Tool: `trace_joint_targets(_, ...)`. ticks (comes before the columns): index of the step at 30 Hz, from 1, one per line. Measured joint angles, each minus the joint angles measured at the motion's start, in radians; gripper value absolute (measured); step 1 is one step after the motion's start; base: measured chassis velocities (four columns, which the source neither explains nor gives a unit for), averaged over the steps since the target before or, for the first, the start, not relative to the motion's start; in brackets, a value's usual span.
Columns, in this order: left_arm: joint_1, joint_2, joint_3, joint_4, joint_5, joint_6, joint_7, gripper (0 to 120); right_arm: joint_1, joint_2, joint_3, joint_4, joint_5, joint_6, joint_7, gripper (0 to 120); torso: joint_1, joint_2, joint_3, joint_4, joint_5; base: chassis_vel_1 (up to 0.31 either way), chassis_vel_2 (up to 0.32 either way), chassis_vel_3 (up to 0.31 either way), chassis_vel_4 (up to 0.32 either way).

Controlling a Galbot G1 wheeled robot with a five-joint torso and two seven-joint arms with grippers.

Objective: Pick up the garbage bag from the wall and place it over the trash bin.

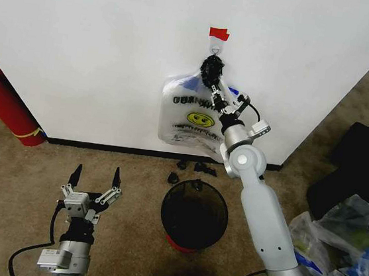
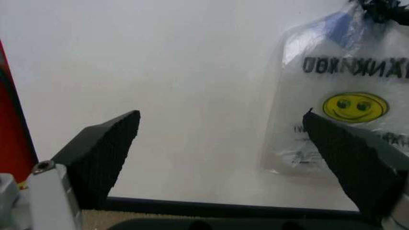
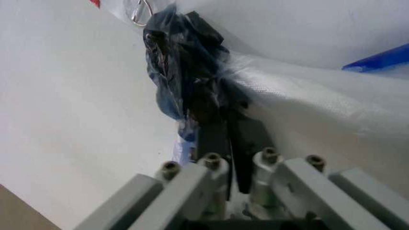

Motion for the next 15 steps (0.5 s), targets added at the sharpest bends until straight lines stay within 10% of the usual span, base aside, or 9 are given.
trace_joint_targets(15,0.0,0.001,0.004,-0.004,-0.003,-0.005,-0.001,100,-0.086,-0.037,-0.001,0.092,-0.038,-0.001,0.014,0,0.0,0.0,0.0,0.0,-0.0002,0.0,0.0,0.0,0.0)
